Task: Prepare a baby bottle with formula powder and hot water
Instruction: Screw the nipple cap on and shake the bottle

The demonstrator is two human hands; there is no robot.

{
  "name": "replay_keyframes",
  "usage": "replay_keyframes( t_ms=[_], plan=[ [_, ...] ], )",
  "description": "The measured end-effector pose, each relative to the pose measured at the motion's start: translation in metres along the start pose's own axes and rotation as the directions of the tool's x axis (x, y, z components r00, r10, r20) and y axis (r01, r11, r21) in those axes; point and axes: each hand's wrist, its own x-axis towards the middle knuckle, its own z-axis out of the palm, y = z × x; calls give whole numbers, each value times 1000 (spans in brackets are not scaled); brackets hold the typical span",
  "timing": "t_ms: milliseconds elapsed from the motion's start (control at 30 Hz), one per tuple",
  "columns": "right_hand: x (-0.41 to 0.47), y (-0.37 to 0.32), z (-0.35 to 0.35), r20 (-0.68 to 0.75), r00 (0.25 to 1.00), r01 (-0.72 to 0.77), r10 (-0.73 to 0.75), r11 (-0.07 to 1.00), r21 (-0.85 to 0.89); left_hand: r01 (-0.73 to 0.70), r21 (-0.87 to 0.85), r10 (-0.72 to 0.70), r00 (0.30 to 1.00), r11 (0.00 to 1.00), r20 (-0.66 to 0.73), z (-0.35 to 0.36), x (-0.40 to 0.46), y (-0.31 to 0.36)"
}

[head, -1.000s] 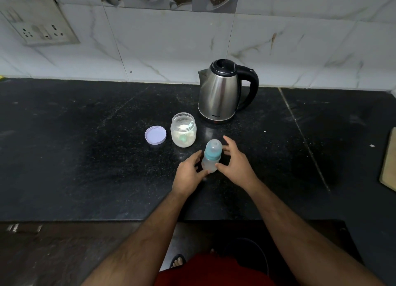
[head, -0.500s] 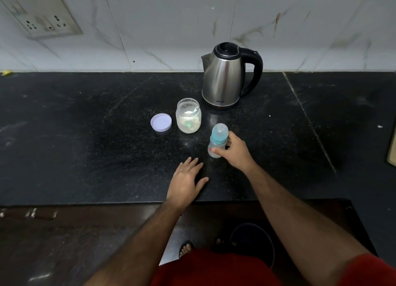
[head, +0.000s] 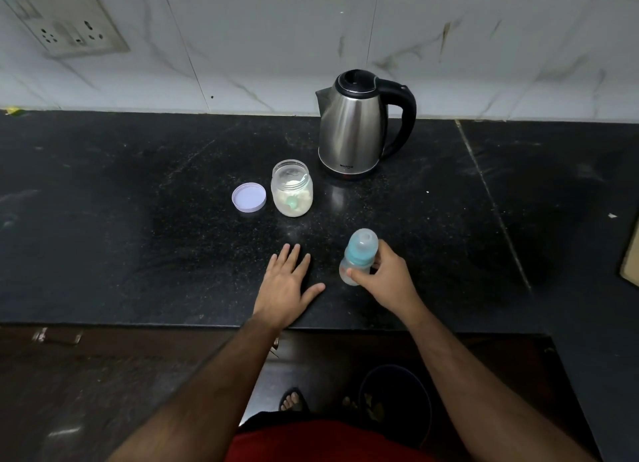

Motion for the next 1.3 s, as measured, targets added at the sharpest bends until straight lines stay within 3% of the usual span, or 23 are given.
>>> replay_keyframes(
  t_ms=[267,533,867,1133,1300],
  plan=[
    [3,2,-23,-1,1000,25,-25,978,208,39,49,-41,998,998,43,9,6,2],
    [3,-1,-45,89,996,-54,9,856,514,29,43,-30,999,999,19,9,4,3],
    [3,-21,-54,8,1000,18,-30,774,633,47,16,-47,999,999,-20,11,6,0],
    [20,-50,-73,-204,979,143,18,651,746,43,0,-43,998,999,-39,11,6,0],
    [7,-52,-54,-1,997,54,-78,686,726,41,-11,-41,998,999,-45,12,6,0]
  ],
)
